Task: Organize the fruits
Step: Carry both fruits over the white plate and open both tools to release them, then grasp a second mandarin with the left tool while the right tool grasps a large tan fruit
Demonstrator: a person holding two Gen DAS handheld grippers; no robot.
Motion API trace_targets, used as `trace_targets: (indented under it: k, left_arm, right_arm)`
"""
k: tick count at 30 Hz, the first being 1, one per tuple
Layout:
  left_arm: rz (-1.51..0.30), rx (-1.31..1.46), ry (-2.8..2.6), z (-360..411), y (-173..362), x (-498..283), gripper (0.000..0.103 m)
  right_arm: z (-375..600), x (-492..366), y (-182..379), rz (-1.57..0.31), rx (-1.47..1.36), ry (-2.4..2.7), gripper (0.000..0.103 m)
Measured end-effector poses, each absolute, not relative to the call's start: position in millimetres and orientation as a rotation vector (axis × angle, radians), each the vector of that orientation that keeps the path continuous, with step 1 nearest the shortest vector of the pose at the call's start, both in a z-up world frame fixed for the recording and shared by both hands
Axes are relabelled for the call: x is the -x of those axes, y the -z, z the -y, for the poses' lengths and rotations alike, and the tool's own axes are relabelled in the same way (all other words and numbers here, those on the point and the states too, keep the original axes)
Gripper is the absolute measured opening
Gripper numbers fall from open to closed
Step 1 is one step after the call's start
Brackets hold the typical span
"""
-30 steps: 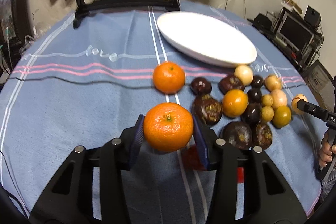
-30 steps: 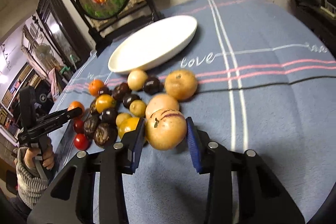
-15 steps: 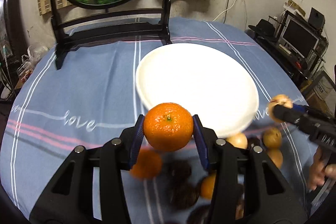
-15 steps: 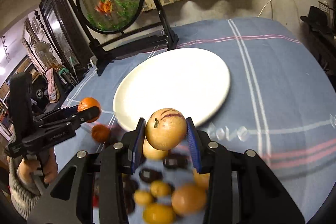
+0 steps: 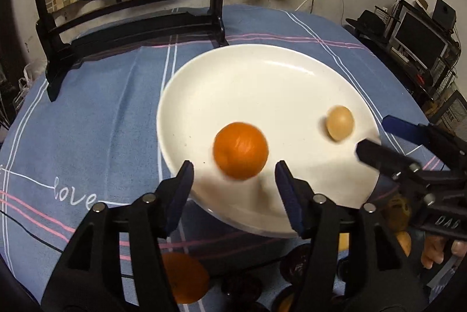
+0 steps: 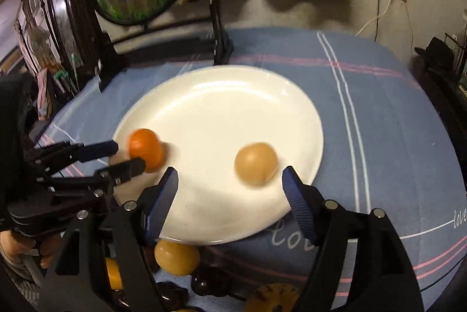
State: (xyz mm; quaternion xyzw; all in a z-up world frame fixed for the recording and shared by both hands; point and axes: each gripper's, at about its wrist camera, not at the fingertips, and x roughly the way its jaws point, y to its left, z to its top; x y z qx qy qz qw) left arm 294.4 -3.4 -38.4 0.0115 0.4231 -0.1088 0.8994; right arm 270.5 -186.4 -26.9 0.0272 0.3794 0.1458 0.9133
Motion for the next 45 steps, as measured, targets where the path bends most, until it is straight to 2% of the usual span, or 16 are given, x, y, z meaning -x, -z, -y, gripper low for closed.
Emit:
trace_targets:
  k: [5, 13, 14, 15, 17, 24, 38, 41, 43, 45]
  left_arm:
    - [-0.828, 0.017, 0.203, -15.1, 18.5, -283.3, 0.064]
    - [-0.795, 0.060, 0.088, -57.4, 18.8, -227.6, 0.082]
    - [-0.804, 0.070, 0.080, -62.0, 22.7, -221.7, 0.082]
    - [-0.823, 0.084, 0.072, -67.1, 29.9, -213.9, 0.082]
    - [-0.847, 0.098, 0.063, -72.3, 40.0, -204.2, 0.082]
    - [-0.842, 0.059, 0.029, -68.2, 56.0, -191.7, 0.084]
    - [-0.857, -0.070, 0.057, -52.3, 75.1, -221.4, 0.086]
    - [-0.867, -0.040, 0.090, -57.3, 75.4, -224.8, 0.080]
    - [-0.888, -0.007, 0.144, -59.1, 76.1, -224.2, 0.060]
    - [-0.904, 0.011, 0.193, -56.8, 75.8, -221.2, 0.045]
  right_arm:
    - [198.4, -253.2, 2.8, -0.702, -0.082, -0.305, 0.074]
    - [216.6, -209.4, -2.0, -0.703, -0.142, -0.294, 0.077]
    - [221.2, -202.1, 0.1, -0.702, -0.159, -0.289, 0.082]
    - [229.3, -193.1, 3.7, -0.704, -0.187, -0.281, 0.092]
    - [239.9, -181.7, 8.6, -0.699, -0.238, -0.266, 0.096]
    - [267.1, -171.4, 19.4, -0.726, -0.360, -0.243, 0.096]
    - [254.5, -175.8, 32.2, -0.821, -0.352, -0.276, 0.096]
    - [255.1, -176.7, 33.4, -0.829, -0.343, -0.269, 0.096]
    - [255.4, -176.5, 33.5, -0.828, -0.325, -0.260, 0.096]
    - [253.5, -174.9, 34.1, -0.825, -0.277, -0.254, 0.096]
